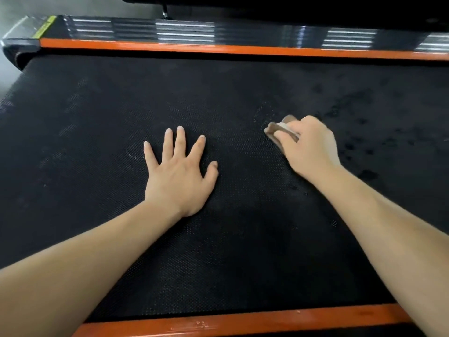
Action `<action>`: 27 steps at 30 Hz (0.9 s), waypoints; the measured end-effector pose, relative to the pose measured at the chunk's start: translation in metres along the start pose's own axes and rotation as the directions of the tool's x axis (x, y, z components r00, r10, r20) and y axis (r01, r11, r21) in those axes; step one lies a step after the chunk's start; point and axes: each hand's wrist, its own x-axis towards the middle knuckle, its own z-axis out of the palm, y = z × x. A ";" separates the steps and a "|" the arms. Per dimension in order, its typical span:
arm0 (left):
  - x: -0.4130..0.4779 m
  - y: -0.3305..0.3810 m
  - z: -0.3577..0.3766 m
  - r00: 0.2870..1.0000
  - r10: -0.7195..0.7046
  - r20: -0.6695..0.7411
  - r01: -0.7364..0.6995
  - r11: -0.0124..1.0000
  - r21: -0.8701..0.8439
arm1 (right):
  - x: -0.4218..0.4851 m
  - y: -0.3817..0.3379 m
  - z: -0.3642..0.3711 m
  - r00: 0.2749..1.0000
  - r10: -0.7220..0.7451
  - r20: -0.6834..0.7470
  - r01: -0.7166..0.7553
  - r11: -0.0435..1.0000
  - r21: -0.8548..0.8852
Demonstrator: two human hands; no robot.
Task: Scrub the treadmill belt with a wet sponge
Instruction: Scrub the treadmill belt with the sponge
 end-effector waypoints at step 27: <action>-0.004 0.002 -0.001 1.000 -0.011 -0.009 0.011 1.000 0.015 | -0.135 0.007 -0.035 0.943 -0.292 0.163 0.251 0.940 0.229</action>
